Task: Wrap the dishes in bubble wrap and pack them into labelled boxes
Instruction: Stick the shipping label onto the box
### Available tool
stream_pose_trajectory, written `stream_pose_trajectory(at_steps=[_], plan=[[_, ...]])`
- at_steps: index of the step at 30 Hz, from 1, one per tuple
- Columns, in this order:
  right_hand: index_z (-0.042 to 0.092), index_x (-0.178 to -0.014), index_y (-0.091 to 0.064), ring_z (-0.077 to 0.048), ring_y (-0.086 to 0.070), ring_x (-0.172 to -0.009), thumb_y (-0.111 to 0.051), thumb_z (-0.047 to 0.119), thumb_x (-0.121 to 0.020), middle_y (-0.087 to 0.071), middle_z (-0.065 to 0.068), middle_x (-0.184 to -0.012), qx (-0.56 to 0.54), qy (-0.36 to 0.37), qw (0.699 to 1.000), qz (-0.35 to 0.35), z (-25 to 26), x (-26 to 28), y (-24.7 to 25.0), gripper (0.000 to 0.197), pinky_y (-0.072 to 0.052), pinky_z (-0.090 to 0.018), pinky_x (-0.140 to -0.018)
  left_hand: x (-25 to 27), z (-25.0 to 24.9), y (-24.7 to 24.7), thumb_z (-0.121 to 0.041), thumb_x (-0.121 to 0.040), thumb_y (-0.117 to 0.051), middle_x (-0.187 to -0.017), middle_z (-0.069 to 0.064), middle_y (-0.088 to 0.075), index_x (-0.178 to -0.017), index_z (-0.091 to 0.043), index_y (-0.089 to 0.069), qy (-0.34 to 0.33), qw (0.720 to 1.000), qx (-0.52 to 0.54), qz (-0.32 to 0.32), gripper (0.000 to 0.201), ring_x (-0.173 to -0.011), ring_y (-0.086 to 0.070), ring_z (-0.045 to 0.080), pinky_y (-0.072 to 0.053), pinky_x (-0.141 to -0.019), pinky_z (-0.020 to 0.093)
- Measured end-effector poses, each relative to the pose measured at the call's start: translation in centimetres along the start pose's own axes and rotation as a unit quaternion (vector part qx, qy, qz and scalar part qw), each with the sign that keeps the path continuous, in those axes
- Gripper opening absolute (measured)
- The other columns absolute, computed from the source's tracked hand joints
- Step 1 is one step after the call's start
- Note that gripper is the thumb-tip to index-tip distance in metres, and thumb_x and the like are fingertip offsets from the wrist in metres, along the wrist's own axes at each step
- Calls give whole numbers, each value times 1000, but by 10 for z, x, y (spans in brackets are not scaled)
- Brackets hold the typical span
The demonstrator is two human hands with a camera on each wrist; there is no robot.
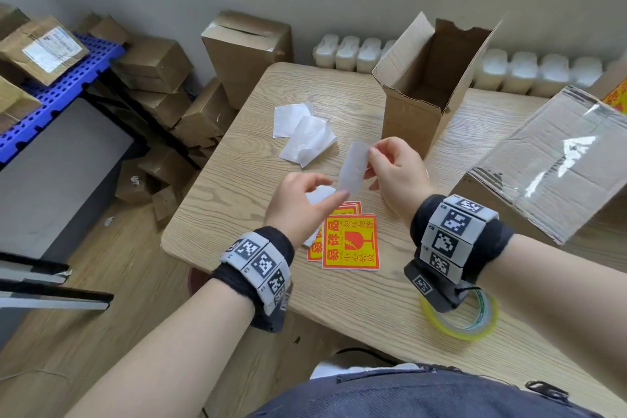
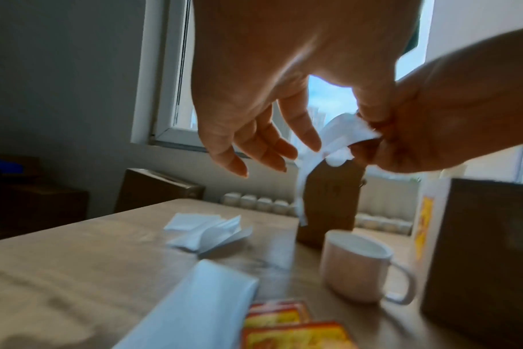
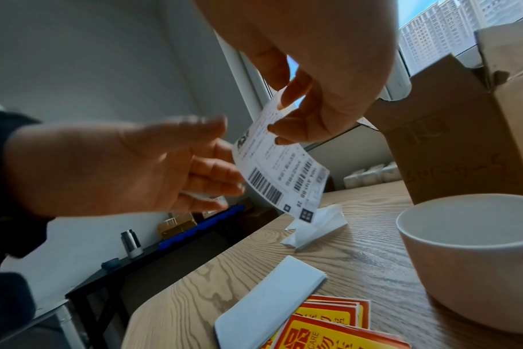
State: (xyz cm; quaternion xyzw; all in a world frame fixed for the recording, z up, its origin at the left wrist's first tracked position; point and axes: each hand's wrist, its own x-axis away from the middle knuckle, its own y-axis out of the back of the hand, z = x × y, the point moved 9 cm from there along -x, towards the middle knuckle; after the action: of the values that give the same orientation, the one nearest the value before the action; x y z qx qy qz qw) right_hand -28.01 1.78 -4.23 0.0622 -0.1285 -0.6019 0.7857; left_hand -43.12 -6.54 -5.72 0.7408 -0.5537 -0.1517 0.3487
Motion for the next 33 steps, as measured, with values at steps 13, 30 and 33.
stream_pose_trajectory(at_steps=[13, 30, 33], plan=[[11, -89, -62, -17, -57, -73, -57, 18, -92, -60, -3, -80, -29, 50, 997, 56, 24, 44, 77, 9, -51, -35, -67, 40, -129, -28, -52, -69, -74, -96, -11, -54, -80, -26, -66, -107, 988, -30, -110, 29, -94, -49, 3, -39, -81, 23], [18, -83, -64, -19, -63, -84, -68, 24, -85, -67, -4, -88, -36, -13, 994, -107, -9, 26, 275, 8, -53, -40, -86, 31, -199, -121, -20, -90, -63, -86, -8, -70, -80, -23, -68, -32, 982, 182, 37, 12, -83, -64, 7, -48, -74, 20], [14, -78, -65, -15, -58, -76, -69, 20, -84, -66, -4, -82, -26, -17, 993, -115, -15, 17, 290, 10, -51, -38, -84, 24, -195, -135, -27, -90, -63, -72, -12, -67, -75, -25, -68, 14, 985, 168, 35, 16, -66, -59, 11, -46, -66, 28]])
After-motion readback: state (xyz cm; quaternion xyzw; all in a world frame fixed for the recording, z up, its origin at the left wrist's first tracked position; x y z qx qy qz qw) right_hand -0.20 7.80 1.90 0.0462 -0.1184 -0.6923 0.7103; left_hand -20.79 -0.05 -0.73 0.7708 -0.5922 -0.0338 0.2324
